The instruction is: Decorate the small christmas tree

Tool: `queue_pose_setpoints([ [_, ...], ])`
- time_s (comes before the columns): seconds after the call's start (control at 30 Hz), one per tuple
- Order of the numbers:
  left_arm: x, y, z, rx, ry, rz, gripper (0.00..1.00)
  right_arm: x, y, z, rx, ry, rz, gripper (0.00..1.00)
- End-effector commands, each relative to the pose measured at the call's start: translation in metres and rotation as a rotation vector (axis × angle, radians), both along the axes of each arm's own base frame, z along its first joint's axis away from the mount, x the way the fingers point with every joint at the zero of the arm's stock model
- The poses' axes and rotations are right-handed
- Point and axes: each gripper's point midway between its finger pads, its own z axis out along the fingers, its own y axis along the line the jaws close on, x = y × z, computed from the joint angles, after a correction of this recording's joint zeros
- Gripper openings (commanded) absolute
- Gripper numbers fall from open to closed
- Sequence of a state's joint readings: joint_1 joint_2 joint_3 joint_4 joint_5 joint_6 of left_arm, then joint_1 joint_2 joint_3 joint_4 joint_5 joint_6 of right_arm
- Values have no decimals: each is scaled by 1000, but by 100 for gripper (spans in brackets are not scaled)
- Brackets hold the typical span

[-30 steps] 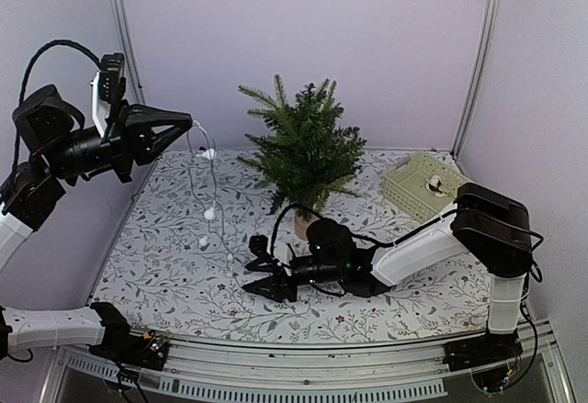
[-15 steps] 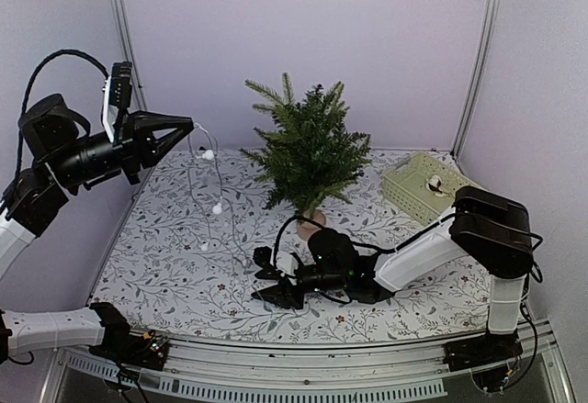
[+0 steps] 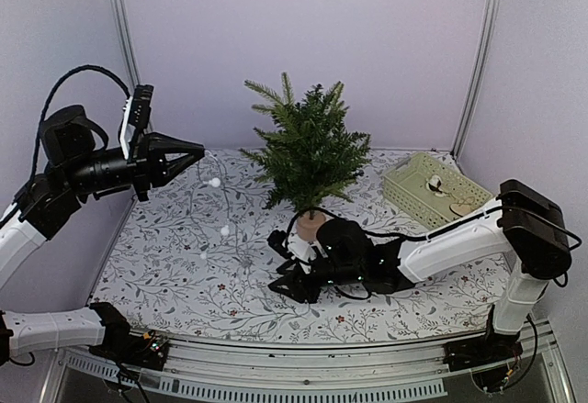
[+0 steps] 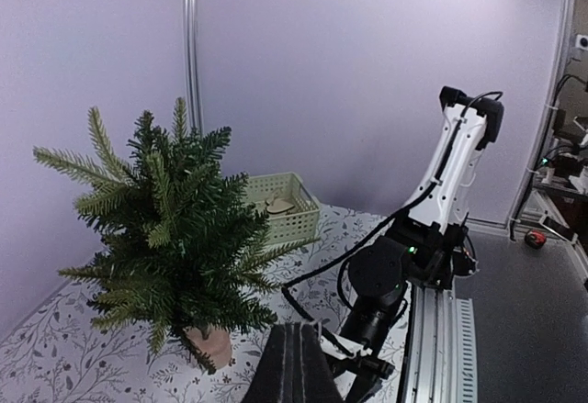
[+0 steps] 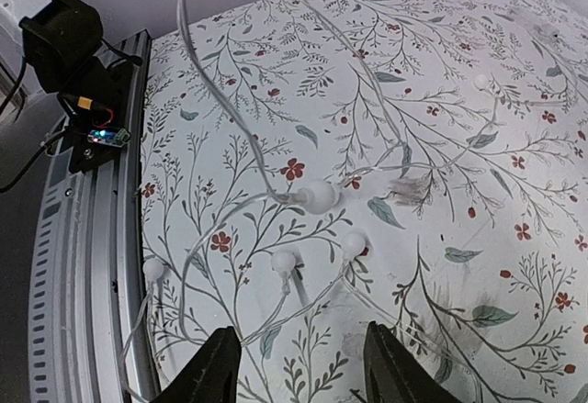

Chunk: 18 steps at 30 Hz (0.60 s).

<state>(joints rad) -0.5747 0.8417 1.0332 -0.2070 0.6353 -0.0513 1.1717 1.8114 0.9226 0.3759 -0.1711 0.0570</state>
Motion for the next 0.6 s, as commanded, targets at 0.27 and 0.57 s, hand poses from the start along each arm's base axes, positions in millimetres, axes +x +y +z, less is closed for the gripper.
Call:
queue_pose_setpoints([
  [0.27,5,-2,-24,42,29,-4,0,-62,-17,-9,-94,329,126,49],
  [0.57,7,-2,-24,43,24,-1,0,-70,-4,-18,-137,412,167,55],
])
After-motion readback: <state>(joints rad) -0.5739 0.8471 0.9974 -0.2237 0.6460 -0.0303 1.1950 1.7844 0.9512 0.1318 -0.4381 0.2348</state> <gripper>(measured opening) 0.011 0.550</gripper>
